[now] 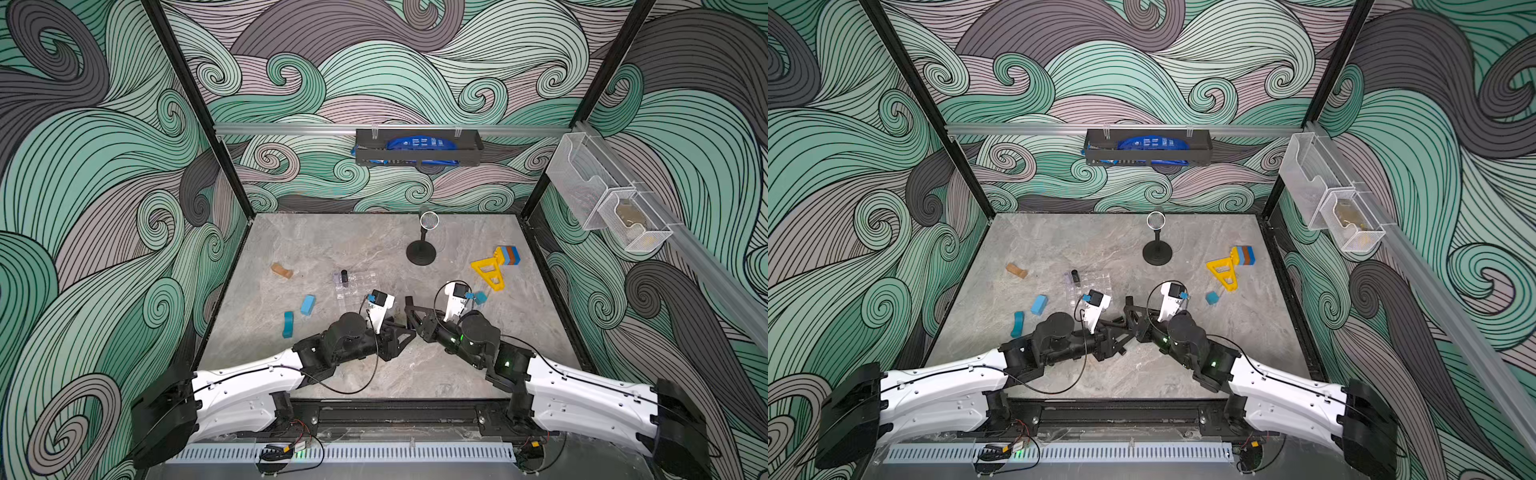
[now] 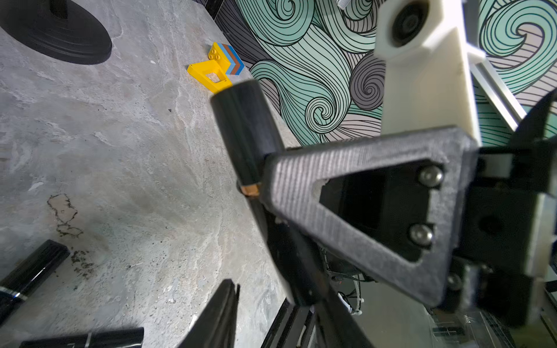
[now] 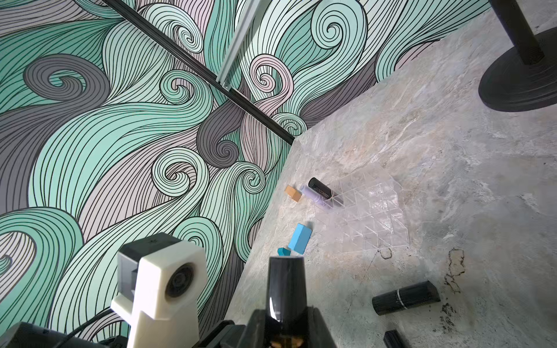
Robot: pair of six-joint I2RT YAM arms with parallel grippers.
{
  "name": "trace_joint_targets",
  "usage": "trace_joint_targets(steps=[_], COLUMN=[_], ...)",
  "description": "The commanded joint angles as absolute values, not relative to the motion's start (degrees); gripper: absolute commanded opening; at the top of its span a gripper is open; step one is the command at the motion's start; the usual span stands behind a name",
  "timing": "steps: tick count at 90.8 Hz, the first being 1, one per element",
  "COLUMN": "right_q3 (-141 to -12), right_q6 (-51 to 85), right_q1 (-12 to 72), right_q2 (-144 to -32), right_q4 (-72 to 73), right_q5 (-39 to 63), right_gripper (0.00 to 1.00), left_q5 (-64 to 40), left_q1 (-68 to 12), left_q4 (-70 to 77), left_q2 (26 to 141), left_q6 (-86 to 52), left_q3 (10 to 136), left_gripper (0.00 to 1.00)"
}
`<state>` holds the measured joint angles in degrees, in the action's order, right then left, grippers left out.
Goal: Arrange the lipsticks in the organizer
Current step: Pick up the lipstick at the center of the board.
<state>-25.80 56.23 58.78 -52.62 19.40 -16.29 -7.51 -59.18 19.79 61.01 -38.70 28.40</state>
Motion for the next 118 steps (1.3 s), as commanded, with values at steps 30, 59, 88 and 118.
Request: trace_joint_targets(steps=[30,59,88,118], right_q3=[-25.1,-25.2,-25.7,-25.9], right_q6=[58.5,60.3,61.1,60.3], right_q1=[60.3,60.8,61.0,60.9], right_q2=[-53.4,-53.6,-54.2,-53.9], right_q4=[20.6,21.4,21.0,19.8], right_q5=[-20.2,-19.4,-19.4,-21.2], right_gripper=[0.2,0.2,0.25,0.23], left_q5=[-8.5,-9.2,-8.8,-7.3], left_q1=[-59.8,-60.1,-60.0,-60.0], left_q4=[17.6,17.7,17.0,15.6], left_q2=[60.9,62.4,62.6,60.3], left_q6=[-34.6,-33.1,-32.6,-33.5], left_q3=[33.5,33.7,34.4,33.5], left_gripper=[0.46,0.29,0.1,0.28])
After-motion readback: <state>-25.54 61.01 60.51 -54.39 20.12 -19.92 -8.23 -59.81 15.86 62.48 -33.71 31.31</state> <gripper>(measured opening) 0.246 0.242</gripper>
